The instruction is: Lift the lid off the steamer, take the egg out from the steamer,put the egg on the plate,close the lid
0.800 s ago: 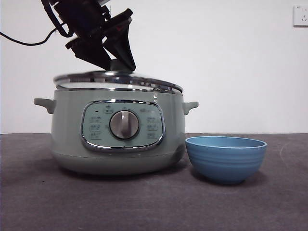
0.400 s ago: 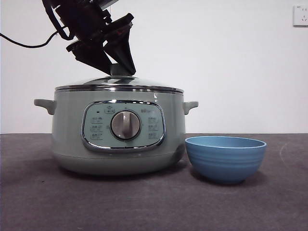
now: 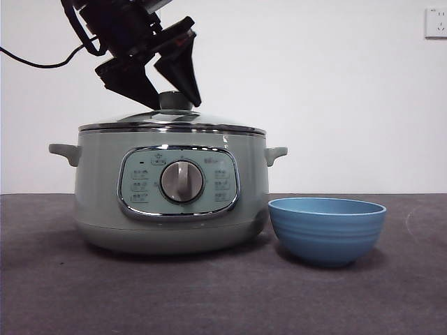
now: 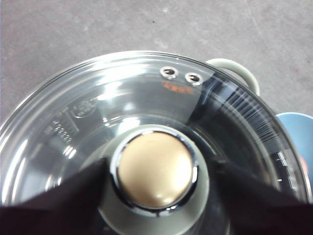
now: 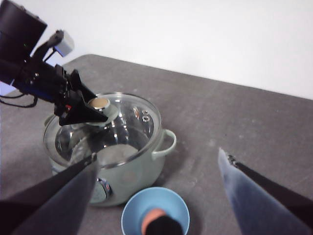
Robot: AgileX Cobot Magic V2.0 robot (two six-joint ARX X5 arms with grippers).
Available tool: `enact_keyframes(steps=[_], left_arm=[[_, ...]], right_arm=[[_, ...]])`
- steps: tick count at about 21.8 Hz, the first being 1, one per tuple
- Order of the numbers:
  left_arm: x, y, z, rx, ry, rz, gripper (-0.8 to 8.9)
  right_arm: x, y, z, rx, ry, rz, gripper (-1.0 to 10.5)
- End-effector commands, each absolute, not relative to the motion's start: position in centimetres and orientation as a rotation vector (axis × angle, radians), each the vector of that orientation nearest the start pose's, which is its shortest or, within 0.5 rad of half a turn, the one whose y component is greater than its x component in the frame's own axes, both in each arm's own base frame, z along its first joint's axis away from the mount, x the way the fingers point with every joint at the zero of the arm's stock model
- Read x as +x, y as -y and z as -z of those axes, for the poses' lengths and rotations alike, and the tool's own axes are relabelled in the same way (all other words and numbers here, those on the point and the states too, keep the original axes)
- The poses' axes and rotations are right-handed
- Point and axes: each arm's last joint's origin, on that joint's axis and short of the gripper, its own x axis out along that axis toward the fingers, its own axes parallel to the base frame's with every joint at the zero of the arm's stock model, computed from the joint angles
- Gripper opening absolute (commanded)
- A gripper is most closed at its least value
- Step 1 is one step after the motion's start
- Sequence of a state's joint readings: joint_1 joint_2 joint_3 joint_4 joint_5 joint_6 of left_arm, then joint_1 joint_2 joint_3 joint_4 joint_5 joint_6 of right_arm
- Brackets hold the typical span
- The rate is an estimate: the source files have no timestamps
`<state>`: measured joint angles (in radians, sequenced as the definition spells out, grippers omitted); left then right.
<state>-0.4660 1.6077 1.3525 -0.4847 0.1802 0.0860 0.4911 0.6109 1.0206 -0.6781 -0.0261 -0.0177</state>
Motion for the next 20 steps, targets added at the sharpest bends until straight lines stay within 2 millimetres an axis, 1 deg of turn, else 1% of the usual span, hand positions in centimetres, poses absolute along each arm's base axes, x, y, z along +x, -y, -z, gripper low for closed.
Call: enact_keyframes(steps=[1,4,7,10,14,15,20], left_arm=[[30.7,16.2,-30.2,0.175,-0.722,0.652,4.78],[29.9,15.8,-31.5,0.167,-0.686,0.652,4.78],[28.7,15.2,-33.2,0.161,-0.644,0.655,4.78],[26.8,14.2,-35.1,0.156,-0.617,0.656,4.77],[23.3,12.5,-37.4,0.130,-0.623,0.660,4.75],[22.0,11.9,-38.1,0.127,-0.624,0.666,4.74],[17.2,9.6,-40.0,0.092,-0.646,0.699,4.70]], right_arm=[[8.5,-4.7,-38.1,-0.072,-0.267,-0.517,4.2],[8.5,-4.6,-38.1,-0.073,-0.274,-0.518,4.2],[8.5,-4.6,-38.1,-0.073,-0.276,-0.519,4.2],[8.4,-4.7,-37.9,-0.069,-0.292,-0.560,4.2],[8.5,-5.0,-37.5,-0.064,-0.344,-0.606,4.2],[8.6,-5.1,-37.3,-0.064,-0.369,-0.626,4.2],[8.8,-5.5,-36.2,-0.059,-0.503,-0.723,4.1]])
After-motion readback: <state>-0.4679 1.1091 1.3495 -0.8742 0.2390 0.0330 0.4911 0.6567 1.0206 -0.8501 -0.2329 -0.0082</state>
